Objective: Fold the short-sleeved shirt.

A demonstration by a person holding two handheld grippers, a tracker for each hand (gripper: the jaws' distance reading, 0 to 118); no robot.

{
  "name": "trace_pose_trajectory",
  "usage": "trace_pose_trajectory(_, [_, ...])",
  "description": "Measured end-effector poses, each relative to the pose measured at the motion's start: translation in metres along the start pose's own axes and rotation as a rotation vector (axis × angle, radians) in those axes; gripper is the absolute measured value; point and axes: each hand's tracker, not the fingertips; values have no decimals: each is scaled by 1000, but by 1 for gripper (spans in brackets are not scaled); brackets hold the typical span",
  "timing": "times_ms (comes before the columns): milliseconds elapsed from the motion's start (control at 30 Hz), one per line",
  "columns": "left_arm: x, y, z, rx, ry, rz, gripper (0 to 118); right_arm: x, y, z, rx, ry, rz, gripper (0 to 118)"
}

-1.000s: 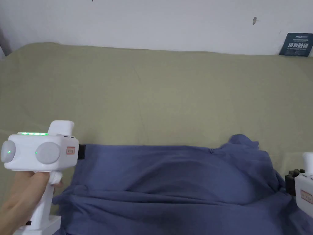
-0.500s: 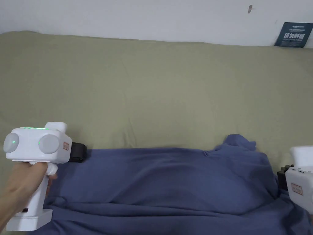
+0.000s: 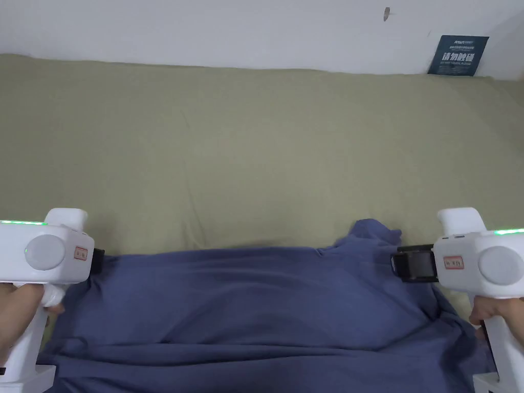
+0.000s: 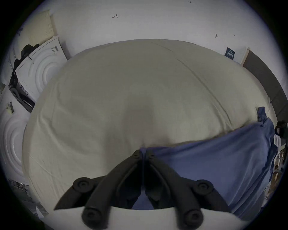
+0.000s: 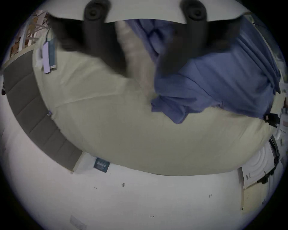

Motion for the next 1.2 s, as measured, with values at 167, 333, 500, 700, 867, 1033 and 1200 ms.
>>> trace_pose_trajectory(167, [0, 0, -5, 3, 9, -14, 3, -15, 2, -24, -130, -54, 72, 88])
trace_pose_trajectory(333, [-2, -1, 2, 13, 10, -17, 3, -2, 5, -28, -113, -70, 78, 1])
trace_pose_trajectory(500, [-7, -9, 44, 91, -4, -24, 3, -12, 0, 43, 0, -70, 71, 1])
trace_pose_trajectory(700, [-20, -33, 110, 177, -28, -13, 3, 9, -12, 94, 62, -41, 66, 1])
trace_pose_trajectory(867, [-23, -70, 150, 217, -31, -48, 3, 5, -47, 142, 124, -60, 135, 1])
trace_pose_trajectory(1033, [-21, -119, 164, 230, -14, -98, 3, 4, -103, 173, 132, -66, 155, 1])
trace_pose_trajectory(1200, [-27, -162, 161, 200, -42, -94, 3, 5, -171, 174, 73, -40, 145, 1])
